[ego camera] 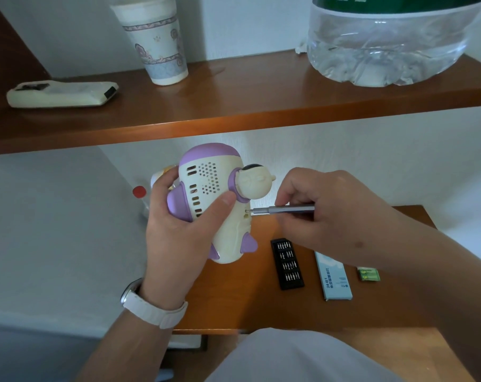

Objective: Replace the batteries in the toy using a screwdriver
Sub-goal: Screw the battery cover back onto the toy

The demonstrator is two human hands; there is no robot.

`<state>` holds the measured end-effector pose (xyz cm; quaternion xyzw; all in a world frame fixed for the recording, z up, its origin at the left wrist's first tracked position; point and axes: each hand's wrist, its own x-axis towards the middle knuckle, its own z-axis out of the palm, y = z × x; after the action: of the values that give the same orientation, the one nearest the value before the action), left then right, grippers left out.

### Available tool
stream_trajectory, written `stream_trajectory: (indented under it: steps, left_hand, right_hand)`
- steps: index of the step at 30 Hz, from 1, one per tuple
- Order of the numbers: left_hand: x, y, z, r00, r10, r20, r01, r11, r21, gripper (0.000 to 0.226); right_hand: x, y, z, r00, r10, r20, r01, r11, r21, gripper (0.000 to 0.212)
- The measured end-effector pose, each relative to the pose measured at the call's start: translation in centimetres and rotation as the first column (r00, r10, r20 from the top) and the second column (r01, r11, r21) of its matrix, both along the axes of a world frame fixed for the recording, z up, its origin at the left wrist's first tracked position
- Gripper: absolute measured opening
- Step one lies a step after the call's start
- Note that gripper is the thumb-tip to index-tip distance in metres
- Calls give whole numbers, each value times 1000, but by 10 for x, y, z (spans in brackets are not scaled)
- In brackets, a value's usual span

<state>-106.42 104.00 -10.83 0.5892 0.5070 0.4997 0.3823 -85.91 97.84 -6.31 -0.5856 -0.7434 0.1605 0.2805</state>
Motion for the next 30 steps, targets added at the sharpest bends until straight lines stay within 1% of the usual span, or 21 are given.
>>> stream_trajectory:
  steps: [2,6,8,9,12,16,19,20,22,24,28,30]
  left_hand:
    - [-1,0,-1,1000,-2,-4,2,1000,-2,82]
    - [-3,1,-1,1000,-6,13,7,1000,-10,81]
    - [-5,1,-1,1000,-3,14,3,1000,-19,81]
    - [-6,1,-1,1000,0,13,1,1000,-23,81]
    - [-8,1,-2,1000,-7,-8,7,1000,-30,83]
    - [-10,2,-3,1000,-8,-27,7,999,-41,81]
    - [-14,2,-5,1000,1,-23,-2,999,-49,83]
    - [-15,2,-6,1000,3,-23,-4,999,-48,85]
    - [-17,3,-7,1000,10,-29,-12,999,-47,82]
    - [-20,3,-8,1000,9,-27,-10,999,-51,80]
    - [-24,4,-9,1000,-8,-9,7,997,-71,83]
    - [-25,5,-10,1000,-21,-5,20,997,-78,83]
  right_hand:
    - [0,1,-1,1000,-5,5,5,1000,-31,4]
    - [-3,2,-2,998,-18,55,20,999,-35,21]
    - [-5,3,-2,999,-11,45,12,1000,-22,25]
    - [-5,3,-2,1000,-5,31,6,1000,-20,24]
    - [-6,3,-3,1000,25,6,-25,999,-30,10]
    - [-10,3,-2,999,29,37,-28,999,-22,12]
    - [-14,5,-5,999,6,45,-3,999,-50,5]
    - [-15,5,-6,999,-2,43,4,998,-57,6]
    - [-18,5,-7,999,-7,41,9,999,-53,20]
    - [-21,5,-8,1000,-4,22,5,999,-46,24]
    - [-25,5,-9,1000,19,-20,-20,999,-44,13]
    - [-26,6,-8,1000,22,-4,-22,999,-45,14]
